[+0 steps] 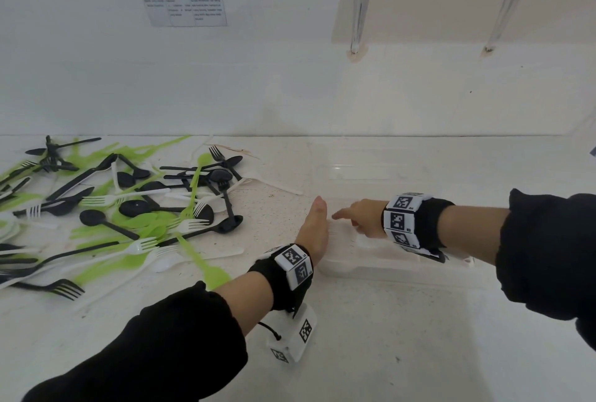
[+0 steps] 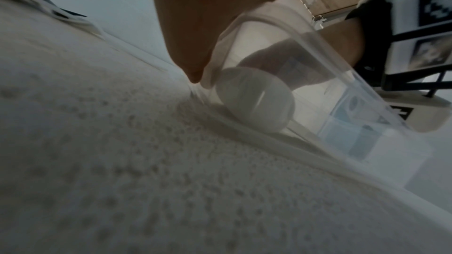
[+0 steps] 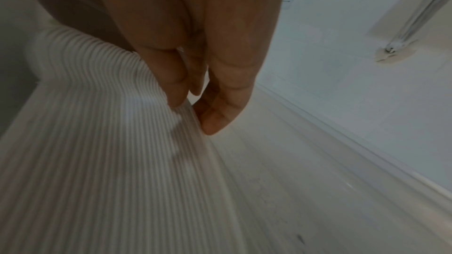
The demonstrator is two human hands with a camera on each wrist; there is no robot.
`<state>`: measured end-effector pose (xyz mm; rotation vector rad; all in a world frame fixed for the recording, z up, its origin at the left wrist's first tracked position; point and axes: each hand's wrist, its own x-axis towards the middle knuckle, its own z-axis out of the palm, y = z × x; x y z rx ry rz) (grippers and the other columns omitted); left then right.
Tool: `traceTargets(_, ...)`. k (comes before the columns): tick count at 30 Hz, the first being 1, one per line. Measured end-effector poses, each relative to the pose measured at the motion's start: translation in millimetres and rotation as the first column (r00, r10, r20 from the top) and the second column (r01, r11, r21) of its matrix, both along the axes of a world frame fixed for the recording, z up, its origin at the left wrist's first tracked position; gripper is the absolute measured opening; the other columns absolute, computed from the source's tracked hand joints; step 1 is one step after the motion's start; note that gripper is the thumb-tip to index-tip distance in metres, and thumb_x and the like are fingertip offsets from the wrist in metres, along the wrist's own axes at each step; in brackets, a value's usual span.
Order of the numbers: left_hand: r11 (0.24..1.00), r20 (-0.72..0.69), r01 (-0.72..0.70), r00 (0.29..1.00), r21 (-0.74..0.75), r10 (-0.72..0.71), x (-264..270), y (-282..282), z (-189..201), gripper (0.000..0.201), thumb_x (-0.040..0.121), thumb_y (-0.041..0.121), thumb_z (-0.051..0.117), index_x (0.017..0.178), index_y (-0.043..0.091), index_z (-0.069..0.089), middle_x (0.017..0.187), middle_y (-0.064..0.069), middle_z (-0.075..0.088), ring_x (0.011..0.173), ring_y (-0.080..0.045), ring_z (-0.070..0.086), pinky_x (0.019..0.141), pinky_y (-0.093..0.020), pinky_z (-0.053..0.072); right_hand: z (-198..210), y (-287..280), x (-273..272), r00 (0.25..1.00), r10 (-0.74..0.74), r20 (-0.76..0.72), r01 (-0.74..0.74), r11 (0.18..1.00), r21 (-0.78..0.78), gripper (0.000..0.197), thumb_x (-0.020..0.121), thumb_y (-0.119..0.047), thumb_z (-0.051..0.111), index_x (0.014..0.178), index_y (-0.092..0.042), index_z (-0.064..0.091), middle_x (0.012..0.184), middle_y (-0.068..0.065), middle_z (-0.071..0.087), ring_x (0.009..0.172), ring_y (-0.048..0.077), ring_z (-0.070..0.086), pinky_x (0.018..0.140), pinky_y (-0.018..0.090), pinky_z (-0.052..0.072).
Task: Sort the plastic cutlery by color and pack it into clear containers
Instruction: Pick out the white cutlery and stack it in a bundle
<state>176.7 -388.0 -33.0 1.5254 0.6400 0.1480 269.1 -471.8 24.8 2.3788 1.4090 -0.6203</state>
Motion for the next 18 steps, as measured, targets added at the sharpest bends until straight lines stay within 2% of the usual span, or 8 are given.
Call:
traceTargets(3, 1.000, -0.004, -0.008, 1.000, -0.007, 0.008, -1, 0, 1, 0.061, 0.098, 0.052, 0.012, 0.150, 0.020, 0.020, 0.157, 0.005, 0.017, 0.144, -0.009, 0.013, 0.119, -0.033, 0.006, 5, 1, 2, 0.999, 0.031, 0.017, -0.031, 0.999, -0.014, 0.037, 0.094, -0.007, 0.042, 0.130, -0.006, 0.051, 0.129, 0.012, 0.056, 0.119, 0.027, 0.051, 0.101, 0.033, 0.040)
traceTargets(4, 1.000, -0.007, -0.014, 1.000, -0.011, 0.014, -1, 0, 3, 0.061, 0.099, 0.052, 0.013, 0.150, 0.020, 0.021, 0.157, 0.004, 0.018, 0.144, -0.010, 0.014, 0.119, -0.032, 0.007, 6, 1, 3, 1.000, 0.025, 0.015, -0.025, 1.000, 0.004, 0.036, 0.094, -0.008, 0.043, 0.128, -0.006, 0.052, 0.128, 0.010, 0.057, 0.118, 0.026, 0.052, 0.102, 0.033, 0.041)
traceTargets(6, 1.000, -0.008, -0.017, 1.000, -0.017, 0.017, -2, -1, 5, 0.060, 0.099, 0.051, 0.013, 0.149, 0.020, 0.022, 0.156, 0.003, 0.020, 0.143, -0.010, 0.016, 0.117, -0.032, 0.010, 9, -1, 2, 1.000, -0.015, -0.026, 0.016, 0.999, 0.034, 0.041, 0.095, -0.014, 0.042, 0.136, -0.015, 0.045, 0.131, 0.004, 0.056, 0.121, 0.022, 0.051, 0.103, 0.030, 0.040)
traceTargets(8, 1.000, -0.001, -0.005, 1.000, 0.000, 0.005, -4, -1, 8, 0.058, 0.100, 0.049, 0.013, 0.150, 0.021, 0.019, 0.156, 0.004, 0.018, 0.144, -0.010, 0.015, 0.117, -0.032, 0.010, 10, -2, 1, 0.998, -0.034, -0.045, 0.033, 0.999, -0.023, 0.051, 0.096, -0.022, 0.043, 0.145, -0.018, 0.029, 0.140, 0.001, 0.048, 0.127, 0.021, 0.046, 0.107, 0.031, 0.036)
traceTargets(11, 0.996, 0.014, 0.032, 0.999, 0.087, -0.034, -7, -3, 10, 0.053, 0.102, 0.041, 0.016, 0.151, 0.023, 0.010, 0.158, 0.006, 0.012, 0.145, -0.011, 0.011, 0.117, -0.030, 0.007, 10, -6, -2, 0.999, -0.022, -0.047, 0.016, 0.992, -0.126, 0.080, 0.089, -0.036, 0.057, 0.150, -0.015, 0.009, 0.150, 0.006, 0.032, 0.137, 0.023, 0.034, 0.112, 0.033, 0.030)
traceTargets(14, 0.991, 0.017, 0.048, 0.999, 0.128, -0.051, -7, -4, 12, 0.051, 0.103, 0.035, 0.018, 0.151, 0.023, 0.007, 0.158, 0.005, 0.009, 0.145, -0.012, 0.010, 0.116, -0.029, 0.006, 7, -7, -7, 1.000, -0.001, -0.021, -0.003, 0.987, -0.158, 0.096, 0.083, -0.040, 0.065, 0.150, -0.011, 0.003, 0.151, 0.011, 0.029, 0.138, 0.025, 0.032, 0.113, 0.035, 0.029)
traceTargets(16, 0.990, 0.014, 0.052, 0.998, 0.131, -0.054, -8, -4, 13, 0.050, 0.103, 0.034, 0.017, 0.151, 0.023, 0.008, 0.158, 0.005, 0.009, 0.145, -0.012, 0.010, 0.117, -0.029, 0.007, 6, -7, -11, 1.000, -0.027, 0.005, 0.027, 0.986, -0.163, 0.097, 0.083, -0.038, 0.065, 0.149, -0.009, 0.000, 0.149, 0.013, 0.030, 0.136, 0.027, 0.034, 0.112, 0.036, 0.031)
traceTargets(18, 0.987, 0.003, 0.059, 0.998, 0.151, -0.060, -10, -4, 13, 0.049, 0.103, 0.032, 0.017, 0.150, 0.022, 0.008, 0.158, 0.004, 0.009, 0.145, -0.013, 0.011, 0.116, -0.028, 0.007, 2, -6, -14, 0.996, -0.094, 0.009, 0.094, 0.987, -0.131, 0.080, 0.093, -0.034, 0.052, 0.149, -0.005, 0.004, 0.148, 0.015, 0.031, 0.135, 0.028, 0.036, 0.111, 0.036, 0.030)
